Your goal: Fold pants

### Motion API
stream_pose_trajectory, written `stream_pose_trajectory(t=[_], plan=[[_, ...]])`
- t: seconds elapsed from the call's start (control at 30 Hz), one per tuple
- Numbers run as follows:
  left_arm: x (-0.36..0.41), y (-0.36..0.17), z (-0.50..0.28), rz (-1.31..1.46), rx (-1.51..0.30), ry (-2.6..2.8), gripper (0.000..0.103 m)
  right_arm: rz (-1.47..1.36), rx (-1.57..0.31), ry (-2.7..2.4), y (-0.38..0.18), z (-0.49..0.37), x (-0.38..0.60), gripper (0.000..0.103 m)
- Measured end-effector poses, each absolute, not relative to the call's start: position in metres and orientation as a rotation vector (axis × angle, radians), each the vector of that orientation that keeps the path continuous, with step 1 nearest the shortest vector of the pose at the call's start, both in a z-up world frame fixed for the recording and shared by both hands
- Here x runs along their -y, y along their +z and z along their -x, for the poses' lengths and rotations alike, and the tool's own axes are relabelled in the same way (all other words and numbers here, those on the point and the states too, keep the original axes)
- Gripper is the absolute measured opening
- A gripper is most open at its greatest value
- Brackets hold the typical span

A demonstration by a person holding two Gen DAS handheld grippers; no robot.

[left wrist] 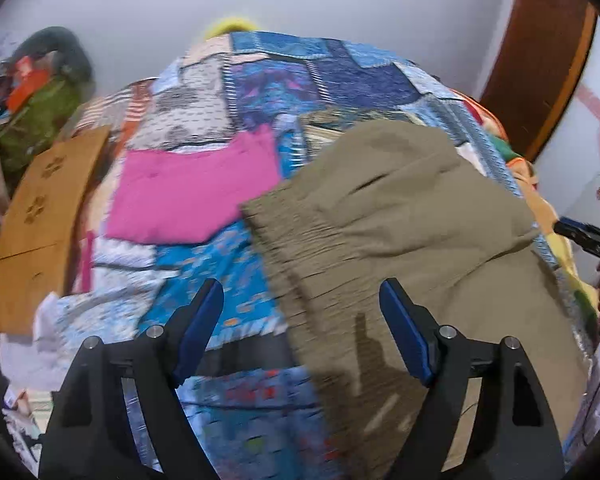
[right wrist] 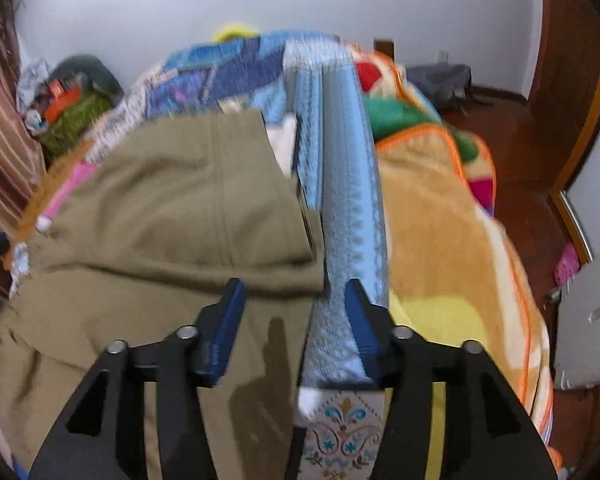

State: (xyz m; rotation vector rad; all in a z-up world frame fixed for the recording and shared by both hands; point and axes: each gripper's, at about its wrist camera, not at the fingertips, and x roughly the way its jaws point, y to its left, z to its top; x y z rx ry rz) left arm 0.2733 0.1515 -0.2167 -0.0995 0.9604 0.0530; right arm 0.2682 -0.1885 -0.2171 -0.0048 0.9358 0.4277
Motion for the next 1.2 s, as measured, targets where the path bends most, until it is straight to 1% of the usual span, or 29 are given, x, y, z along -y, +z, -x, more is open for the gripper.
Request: stream_pose_trajectory(t=[0.1, 0.2, 0.37, 0.43, 0.47, 0.5, 0.53, 0.6, 0.63, 0.67, 0.77, 0.9, 1.1, 1.2], plan=[[-0.139, -0.231, -0.288, 0.085, -1.005, 0.043, 0.08, -0.001, -0.92, 0.445, -0.213, -0.285, 0.179, 0.05], [-0.14, -0.253, -0.3, 0.102, -1.061, 0.068, 0.08, 0.006, -0.931, 0.465, -0.223, -0.301, 0.172, 0.05], [-0.151, -0.273, -0.305, 0.198, -1.092, 0.043, 0.082, 0.042, -1.025, 0.51, -0.262, -0.329, 0.15, 0.049], [-0.15, -0.274, -0.305, 0.182, -1.086, 0.032, 0.082, 0.081, -1.038, 0.499, -0.276, -0.332, 0.143, 0.041], [-0.148, -0.275, -0.305, 0.16, -1.086, 0.034, 0.082, 0.107, -1.011, 0.492, -0.278, -0.329, 0.14, 0.036], [-0.145, -0.276, -0.307, 0.13, -1.087, 0.04, 0.082, 0.133, -0.995, 0.487, -0.278, -0.326, 0.138, 0.033], [-0.142, -0.276, -0.307, 0.102, -1.083, 0.048, 0.082, 0.155, -0.979, 0.475, -0.277, -0.324, 0.137, 0.027], [-0.137, -0.275, -0.309, 0.047, -1.071, 0.072, 0.082, 0.156, -0.969, 0.457, -0.277, -0.323, 0.139, 0.02], [-0.136, -0.274, -0.309, 0.028, -1.065, 0.086, 0.082, 0.155, -0.967, 0.444, -0.278, -0.323, 0.139, 0.015], [-0.135, -0.273, -0.309, 0.012, -1.06, 0.098, 0.082, 0.151, -0.969, 0.44, -0.278, -0.323, 0.14, 0.014], [-0.137, -0.271, -0.307, -0.031, -1.048, 0.117, 0.082, 0.181, -0.964, 0.424, -0.277, -0.319, 0.139, 0.012], [-0.144, -0.273, -0.308, 0.003, -1.067, 0.117, 0.083, 0.233, -0.973, 0.433, -0.277, -0.31, 0.138, 0.012], [-0.147, -0.266, -0.301, 0.058, -1.086, 0.08, 0.084, 0.179, -1.021, 0.424, -0.274, -0.308, 0.148, 0.012], [-0.152, -0.252, -0.293, 0.108, -1.077, 0.055, 0.083, 0.184, -1.048, 0.43, -0.265, -0.305, 0.152, 0.02]])
